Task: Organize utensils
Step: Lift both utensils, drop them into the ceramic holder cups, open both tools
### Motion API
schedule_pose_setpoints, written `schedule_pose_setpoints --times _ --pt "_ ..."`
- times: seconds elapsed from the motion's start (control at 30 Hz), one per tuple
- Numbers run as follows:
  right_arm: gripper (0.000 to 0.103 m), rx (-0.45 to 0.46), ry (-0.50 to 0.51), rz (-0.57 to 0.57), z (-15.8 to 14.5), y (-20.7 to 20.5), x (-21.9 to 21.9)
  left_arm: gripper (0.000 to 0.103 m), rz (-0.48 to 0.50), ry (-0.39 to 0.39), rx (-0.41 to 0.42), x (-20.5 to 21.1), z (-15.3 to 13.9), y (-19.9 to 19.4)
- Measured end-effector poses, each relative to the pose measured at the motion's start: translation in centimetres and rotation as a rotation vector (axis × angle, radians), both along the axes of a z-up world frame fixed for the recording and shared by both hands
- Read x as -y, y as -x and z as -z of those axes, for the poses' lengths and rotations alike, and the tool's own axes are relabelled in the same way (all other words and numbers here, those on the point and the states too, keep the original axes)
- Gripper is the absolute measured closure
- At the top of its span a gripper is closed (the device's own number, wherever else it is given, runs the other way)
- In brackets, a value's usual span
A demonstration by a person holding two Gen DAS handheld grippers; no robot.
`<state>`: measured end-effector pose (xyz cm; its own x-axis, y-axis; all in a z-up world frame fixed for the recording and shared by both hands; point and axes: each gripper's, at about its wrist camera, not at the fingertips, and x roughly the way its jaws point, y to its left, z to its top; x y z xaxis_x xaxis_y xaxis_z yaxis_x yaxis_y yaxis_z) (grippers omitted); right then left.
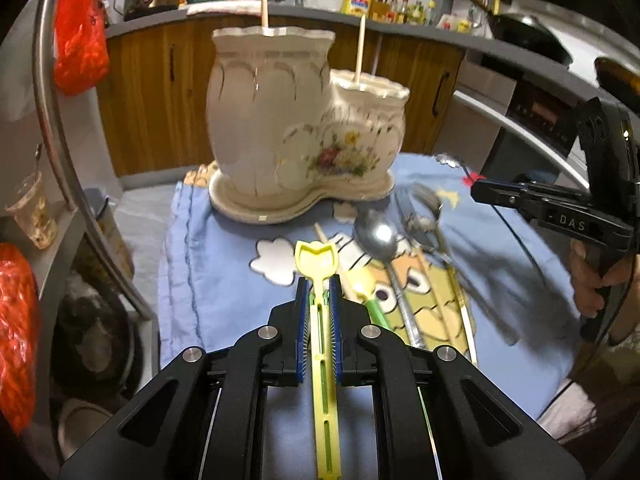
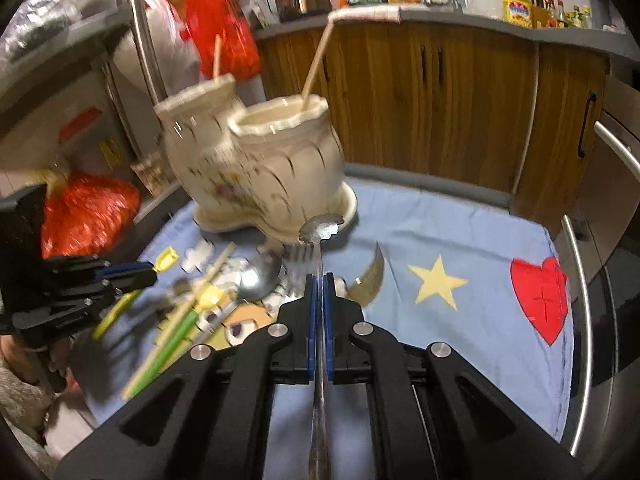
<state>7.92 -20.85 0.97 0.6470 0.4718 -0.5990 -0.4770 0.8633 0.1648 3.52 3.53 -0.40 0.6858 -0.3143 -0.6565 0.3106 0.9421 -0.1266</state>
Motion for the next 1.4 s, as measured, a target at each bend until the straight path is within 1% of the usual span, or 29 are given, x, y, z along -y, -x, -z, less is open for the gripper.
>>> schedule_pose_setpoints --times 0.23,0.33,0.43,0.53,0.63,0.73,0.9,1.0,1.1,1.27,1.4 --pt "0.1 0.117 -0.084 0.002 -3.7 0.5 -0.3 0.093 0.026 0.068 0.112 -0.5 -3.9 1.2" --pt "0.1 0.152 -0.119 0.004 -5.4 0.0 -0.6 0.092 0.024 0.071 0.194 -0.7 -6.8 1.0" --pt "0.1 0.179 -0.169 0.007 -7.1 -1.0 -0.7 0.093 0.012 0.076 0.259 -0.9 -9.1 0.0" --pt "0.1 0.21 -0.213 0.007 -8.6 -2.0 -1.0 0.093 -0.005 0.098 0.323 -1.2 -11.7 -1.8" --pt "0.1 0.263 -0.234 0.011 -10.1 -3.0 -1.7 0.093 -0.017 0.108 0.362 -1.1 -13.7 -3.5" --pt "0.1 0.308 -0.261 0.022 -11.1 -4.4 -2.5 0.093 -0.027 0.109 0.397 -0.7 -15.0 -5.2" --pt "0.1 0.369 -0.338 0.052 -11.4 -6.5 -3.7 0.092 -0.043 0.154 0.441 -0.3 -15.3 -8.1" --pt "0.1 0.41 -0.349 0.093 -10.9 -7.5 -4.6 0.092 -0.066 0.16 0.475 0.0 -14.7 -9.5" --pt "0.1 0.439 -0.335 0.147 -10.2 -8.3 -5.5 0.092 -0.109 0.146 0.51 0.3 -13.8 -10.7" --pt "0.1 0.448 -0.329 0.198 -9.2 -9.6 -6.1 0.092 -0.184 0.117 0.565 0.1 -12.8 -11.6" --pt "0.1 0.472 -0.304 0.24 -8.4 -10.1 -6.4 0.092 -0.201 0.093 0.59 0.4 -12.2 -11.9"
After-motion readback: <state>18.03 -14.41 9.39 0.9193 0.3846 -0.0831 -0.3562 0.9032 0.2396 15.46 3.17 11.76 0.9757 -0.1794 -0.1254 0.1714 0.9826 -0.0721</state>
